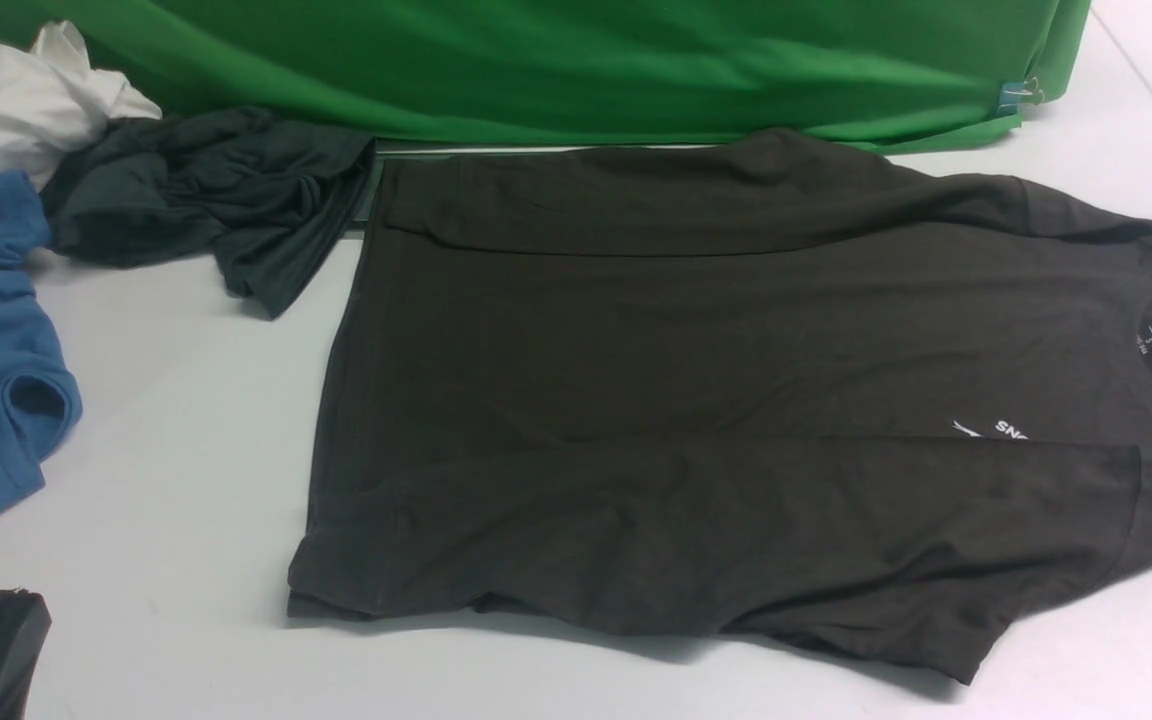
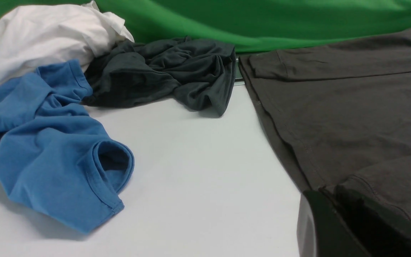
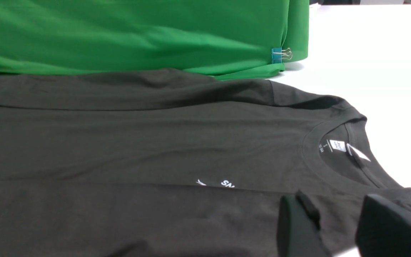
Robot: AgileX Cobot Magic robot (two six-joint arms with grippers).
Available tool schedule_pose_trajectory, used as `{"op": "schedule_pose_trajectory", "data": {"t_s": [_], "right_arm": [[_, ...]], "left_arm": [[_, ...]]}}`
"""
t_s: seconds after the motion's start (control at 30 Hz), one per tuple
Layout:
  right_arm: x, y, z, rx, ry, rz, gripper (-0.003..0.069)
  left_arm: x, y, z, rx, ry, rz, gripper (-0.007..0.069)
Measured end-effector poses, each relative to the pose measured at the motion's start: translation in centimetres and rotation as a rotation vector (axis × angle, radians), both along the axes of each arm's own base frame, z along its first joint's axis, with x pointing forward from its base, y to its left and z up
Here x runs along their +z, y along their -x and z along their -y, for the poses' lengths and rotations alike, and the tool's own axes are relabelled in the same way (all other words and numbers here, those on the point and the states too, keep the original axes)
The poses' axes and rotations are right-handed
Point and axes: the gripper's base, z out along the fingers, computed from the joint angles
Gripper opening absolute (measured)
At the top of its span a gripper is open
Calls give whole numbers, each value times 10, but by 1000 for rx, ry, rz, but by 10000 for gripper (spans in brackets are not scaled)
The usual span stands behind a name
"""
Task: Fold a long-sleeved shirt on a white desktop.
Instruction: 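Grab the top left corner of the dark shirt with the left gripper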
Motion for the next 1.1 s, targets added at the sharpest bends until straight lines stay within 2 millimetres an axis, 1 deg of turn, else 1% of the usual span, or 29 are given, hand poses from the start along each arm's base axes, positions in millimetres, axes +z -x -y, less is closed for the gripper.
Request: {"op": "schedule_pose_trajectory", "data": {"t_s": [0.17, 0.4, 0.43, 0.5, 0.57, 0.63, 0.7, 0.73, 0.77, 0.8, 0.83, 0.87, 0.97, 1.0, 1.03, 1.1], "right_arm": [[7, -1, 0, 0, -3, 72, 241], [25, -1, 0, -1, -28, 280, 241], [26, -1, 0, -1, -36, 286, 241], [31, 0, 0, 0, -98, 339, 241], [34, 1, 0, 3, -213, 369, 241], [36, 1, 0, 7, -294, 384, 241], [38, 1, 0, 17, -447, 402, 241], [38, 2, 0, 18, -469, 406, 241], [41, 2, 0, 31, -595, 424, 241], [42, 3, 0, 39, -631, 441, 241], [43, 3, 0, 42, -645, 448, 241], [46, 4, 0, 57, -682, 482, 241], [55, 8, 0, 93, -697, 579, 241], [60, 10, 0, 111, -684, 636, 241], [65, 13, 1, 130, -668, 703, 241], [78, 18, 1, 143, -636, 766, 241]], "left_arm": [[0, 0, 0, 0, 0, 0, 60], [0, 0, 0, 0, 0, 0, 60], [0, 0, 0, 0, 0, 0, 60], [0, 0, -1, 1, -30, 1, 60], [2, 0, -1, 2, -59, 22, 60], [7, -1, -1, 0, -46, 78, 60], [17, -1, 0, 0, 41, 192, 60], [20, -1, 0, 0, 52, 216, 60], [29, 0, 0, 6, 158, 316, 60], [35, 1, -1, 11, 227, 380, 60], [36, 1, -2, 12, 247, 393, 60], [45, 3, -4, 17, 342, 489, 60], [61, 11, -8, 14, 447, 688, 60], [65, 14, -10, 8, 482, 751, 60], [71, 16, -10, -2, 520, 784, 60], [87, 21, -9, -29, 558, 813, 60]]}}
